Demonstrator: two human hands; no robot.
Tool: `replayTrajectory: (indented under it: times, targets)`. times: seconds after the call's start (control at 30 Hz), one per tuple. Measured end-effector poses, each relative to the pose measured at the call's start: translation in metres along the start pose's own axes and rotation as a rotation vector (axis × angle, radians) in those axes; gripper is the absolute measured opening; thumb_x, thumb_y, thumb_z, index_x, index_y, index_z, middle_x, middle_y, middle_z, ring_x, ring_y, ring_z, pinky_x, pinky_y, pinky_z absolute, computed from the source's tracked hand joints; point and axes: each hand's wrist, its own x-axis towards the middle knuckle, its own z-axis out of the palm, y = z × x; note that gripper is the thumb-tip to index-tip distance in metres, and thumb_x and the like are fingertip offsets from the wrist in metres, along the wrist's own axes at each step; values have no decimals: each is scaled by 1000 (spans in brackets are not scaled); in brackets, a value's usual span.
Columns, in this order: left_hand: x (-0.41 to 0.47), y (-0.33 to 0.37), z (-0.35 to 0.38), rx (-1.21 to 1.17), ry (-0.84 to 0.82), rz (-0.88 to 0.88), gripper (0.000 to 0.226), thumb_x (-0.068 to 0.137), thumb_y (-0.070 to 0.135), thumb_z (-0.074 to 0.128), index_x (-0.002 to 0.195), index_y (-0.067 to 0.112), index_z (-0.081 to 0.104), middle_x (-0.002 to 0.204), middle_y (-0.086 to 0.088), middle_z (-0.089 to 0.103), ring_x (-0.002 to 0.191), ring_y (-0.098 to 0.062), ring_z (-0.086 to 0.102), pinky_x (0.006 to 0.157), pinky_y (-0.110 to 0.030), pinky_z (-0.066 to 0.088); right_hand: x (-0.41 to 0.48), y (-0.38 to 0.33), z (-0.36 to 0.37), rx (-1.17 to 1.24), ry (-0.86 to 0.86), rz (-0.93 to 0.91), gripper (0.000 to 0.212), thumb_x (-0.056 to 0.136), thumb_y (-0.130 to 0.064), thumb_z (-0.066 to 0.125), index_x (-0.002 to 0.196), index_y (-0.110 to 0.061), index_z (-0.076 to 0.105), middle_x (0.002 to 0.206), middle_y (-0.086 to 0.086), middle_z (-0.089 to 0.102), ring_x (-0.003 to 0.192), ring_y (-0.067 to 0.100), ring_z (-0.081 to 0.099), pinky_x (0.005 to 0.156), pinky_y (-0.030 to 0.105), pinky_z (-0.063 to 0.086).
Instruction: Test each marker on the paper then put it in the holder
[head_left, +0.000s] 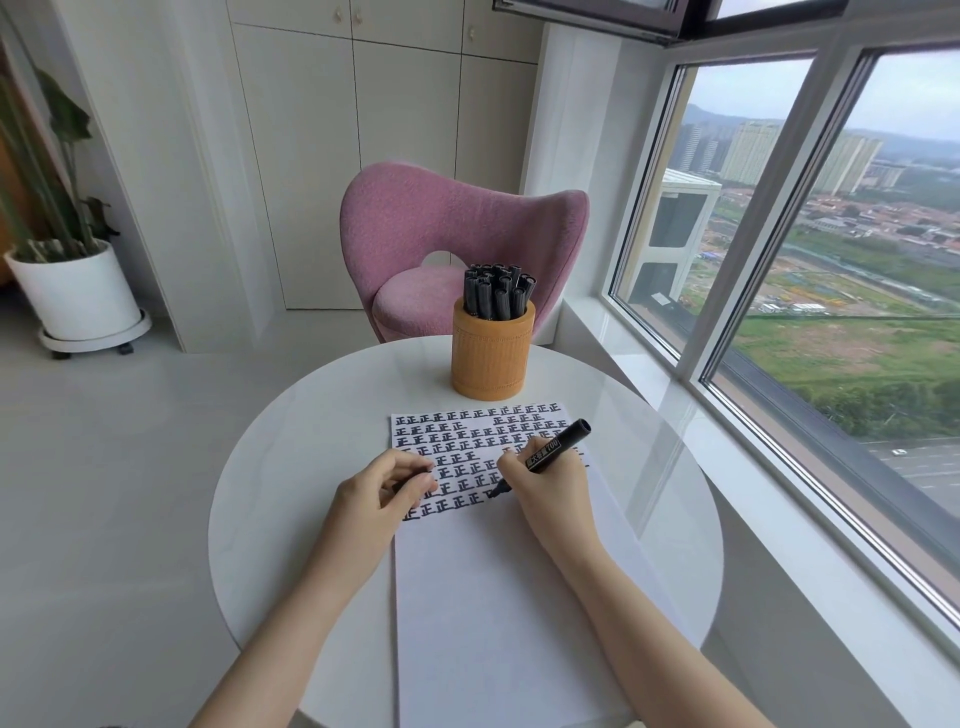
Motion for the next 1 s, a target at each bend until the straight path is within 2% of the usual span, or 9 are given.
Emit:
replayTrajectory:
  times: [0.27,0.57,0.73,0.9,1.0]
  targets:
    - [-1,0,0,-4,6,2,15,86,4,63,89,19,64,82,2,71,67,5,62,64,-6,44,0,0,-1,24,2,17,26,78,-5,57,61,-8,37,59,6,30,56,13,24,49,25,19]
    - [-1,0,0,-2,1,3,16,87,4,62,89,20,64,83,2,71,66,5,63,64,-6,45,0,2,0,0,22,-2,33,80,-7,56,61,-13,30,56,1,28,55,12,23,50,25,19]
    - [-1,1,0,9,4,6,16,87,4,62,88,20,63,81,3,71,67,6,63,66,-6,45,1,2,0,13,23,-2,27,81,-7,58,62,-8,38,59,5,31,54,11,25,48,23,20]
    - [-2,2,0,14,0,9,12,88,4,61,90,16,63,83,1,71,67,7,63,65,-4,44,0,2,0,8,-3,-13,34,83,-10,59,61,5,37,60,8,32,56,14,27,52,28,21]
    - [-2,2,0,16,2,11,13,88,4,61,90,16,63,84,1,71,68,6,63,66,-5,44,0,2,1,-2,-8,-9,34,83,-12,59,60,0,37,59,7,34,57,14,28,52,28,22]
